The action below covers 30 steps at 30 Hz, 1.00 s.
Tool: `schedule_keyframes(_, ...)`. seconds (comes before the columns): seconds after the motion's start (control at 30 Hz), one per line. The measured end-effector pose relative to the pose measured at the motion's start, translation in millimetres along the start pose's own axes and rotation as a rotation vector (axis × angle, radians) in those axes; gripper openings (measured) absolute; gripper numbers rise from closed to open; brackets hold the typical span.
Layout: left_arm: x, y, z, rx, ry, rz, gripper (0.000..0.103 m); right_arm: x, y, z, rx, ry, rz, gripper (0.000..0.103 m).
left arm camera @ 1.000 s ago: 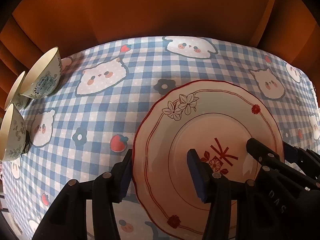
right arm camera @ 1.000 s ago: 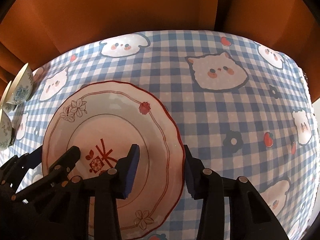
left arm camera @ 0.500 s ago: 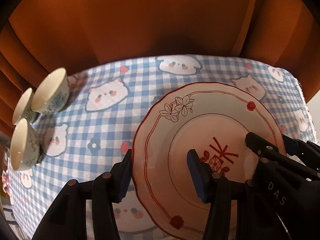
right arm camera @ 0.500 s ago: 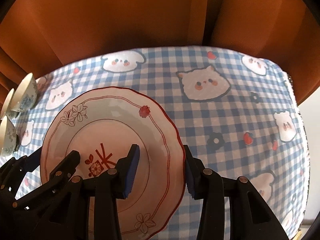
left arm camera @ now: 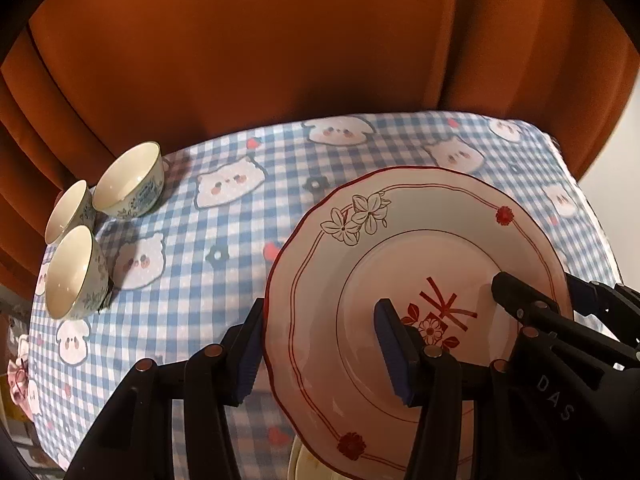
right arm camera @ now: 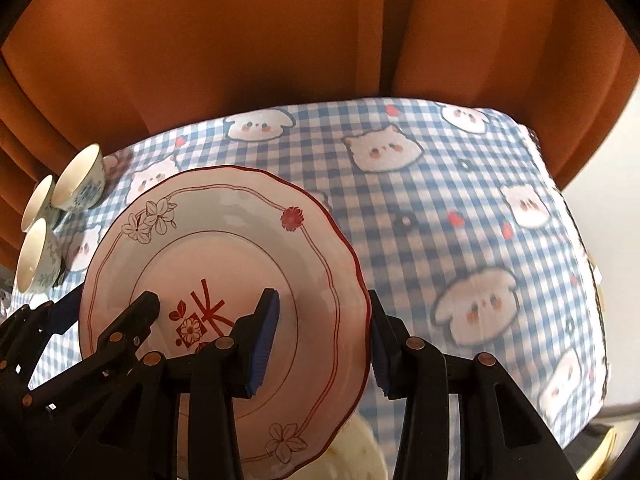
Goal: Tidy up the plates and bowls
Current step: 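Carry the red-pattern plate with both grippers over the yellow-flower stack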
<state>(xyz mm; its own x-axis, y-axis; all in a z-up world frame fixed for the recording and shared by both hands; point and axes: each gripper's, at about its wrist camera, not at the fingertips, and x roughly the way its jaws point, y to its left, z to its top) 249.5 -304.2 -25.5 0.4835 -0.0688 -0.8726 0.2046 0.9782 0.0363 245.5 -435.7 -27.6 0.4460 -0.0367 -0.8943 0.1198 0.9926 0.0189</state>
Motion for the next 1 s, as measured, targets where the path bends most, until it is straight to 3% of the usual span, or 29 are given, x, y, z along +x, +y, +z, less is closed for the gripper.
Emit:
schedule_keyframes(0.57, -32.1, -13.8, -76.1, 0.064, 0.025, -0.062, 0.053, -43.5, -7.2, -92.7, 0.098, 0.020, -0.039, 0.045)
schedule_keyframes(1.0, -12.3, -41.3, -101.8, 0.007, 0.087, 0.015, 0.054, -14.1, -37.0, -110.1, 0.057, 0.103, 0.033, 0.045)
